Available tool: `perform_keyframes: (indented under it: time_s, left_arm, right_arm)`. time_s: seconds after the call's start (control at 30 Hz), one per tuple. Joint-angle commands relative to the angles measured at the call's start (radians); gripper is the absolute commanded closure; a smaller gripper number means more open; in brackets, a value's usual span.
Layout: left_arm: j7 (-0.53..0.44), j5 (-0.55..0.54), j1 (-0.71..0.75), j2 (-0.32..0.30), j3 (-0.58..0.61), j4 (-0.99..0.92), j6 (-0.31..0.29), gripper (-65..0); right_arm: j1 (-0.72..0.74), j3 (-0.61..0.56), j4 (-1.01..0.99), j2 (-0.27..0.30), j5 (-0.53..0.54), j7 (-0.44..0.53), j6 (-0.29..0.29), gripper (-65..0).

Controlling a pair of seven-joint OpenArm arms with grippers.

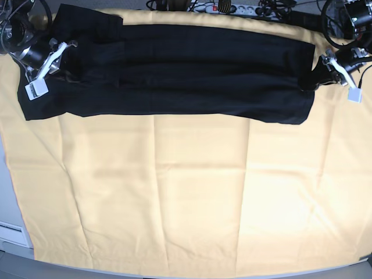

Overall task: Fold the T-shirt properly
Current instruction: 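Hold both shirt ends and adjust the left gripper's grip on the end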

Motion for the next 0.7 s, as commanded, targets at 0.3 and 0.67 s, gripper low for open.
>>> perform_keyframes:
  time_s: [0.3, 0.67]
  left_arm:
    - [-0.015, -0.024, -0.003, -0.017, -0.010, 0.012, -0.007, 0.0]
    - [-0.015, -0.028, -0.003, -0.018, -0.010, 0.012, -0.006, 0.0]
  right_arm:
    - [0.035, 0.006, 0.030, 0.014, -0.355, 0.170, -0.182, 0.0]
    - [0.052, 0.006, -0.272, 0.014, -0.364, 0.198, -0.142, 0.0]
